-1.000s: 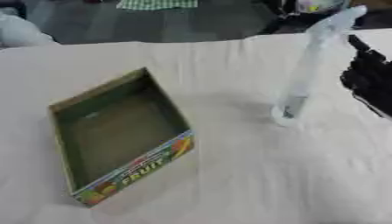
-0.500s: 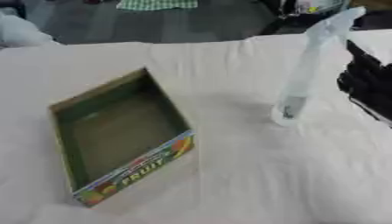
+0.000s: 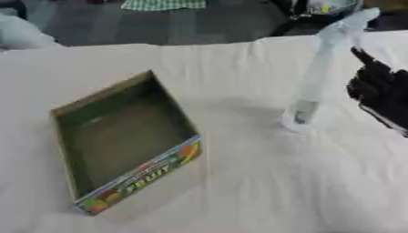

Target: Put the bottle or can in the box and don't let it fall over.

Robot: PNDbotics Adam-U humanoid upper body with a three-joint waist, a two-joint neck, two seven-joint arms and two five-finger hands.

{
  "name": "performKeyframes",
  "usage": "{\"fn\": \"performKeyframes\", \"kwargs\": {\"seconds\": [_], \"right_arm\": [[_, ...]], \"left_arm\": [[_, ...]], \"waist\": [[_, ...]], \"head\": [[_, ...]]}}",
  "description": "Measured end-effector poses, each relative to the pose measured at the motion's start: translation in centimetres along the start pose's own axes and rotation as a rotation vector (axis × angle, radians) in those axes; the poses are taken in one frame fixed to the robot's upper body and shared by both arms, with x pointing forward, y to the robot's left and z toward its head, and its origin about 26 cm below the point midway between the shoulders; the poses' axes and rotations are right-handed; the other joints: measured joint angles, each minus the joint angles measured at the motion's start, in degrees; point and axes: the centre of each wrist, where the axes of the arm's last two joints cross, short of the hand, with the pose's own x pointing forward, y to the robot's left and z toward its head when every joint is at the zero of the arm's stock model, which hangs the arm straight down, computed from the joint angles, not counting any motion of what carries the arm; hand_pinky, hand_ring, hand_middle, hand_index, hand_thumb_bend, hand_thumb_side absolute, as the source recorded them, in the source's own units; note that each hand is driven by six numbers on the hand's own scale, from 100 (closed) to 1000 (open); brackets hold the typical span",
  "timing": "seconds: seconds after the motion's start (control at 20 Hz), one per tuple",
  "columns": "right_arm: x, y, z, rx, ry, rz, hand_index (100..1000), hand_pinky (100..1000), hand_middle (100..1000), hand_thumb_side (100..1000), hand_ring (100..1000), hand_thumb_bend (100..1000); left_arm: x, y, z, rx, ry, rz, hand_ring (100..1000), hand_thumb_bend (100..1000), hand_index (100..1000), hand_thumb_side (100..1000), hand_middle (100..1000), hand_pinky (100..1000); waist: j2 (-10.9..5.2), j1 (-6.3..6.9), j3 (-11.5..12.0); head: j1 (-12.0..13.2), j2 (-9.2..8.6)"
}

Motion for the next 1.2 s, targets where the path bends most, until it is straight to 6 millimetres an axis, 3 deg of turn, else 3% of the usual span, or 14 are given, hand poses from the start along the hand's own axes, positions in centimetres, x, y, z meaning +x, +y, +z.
{"fn": "performKeyframes", "kwargs": {"seconds": [1.2], "right_arm": [[-0.6,-1.2,-0.3,-0.031,0.027,-0.040,991,100,100,1000,100,788]], "left_arm": [[0.0,0.0,0.0,-0.004,-0.003,0.002,1000,803,780,650,1000,1000]], "waist": [[0.02,0.39,-0.2]], "head": [[0.0,-0.94]]}}
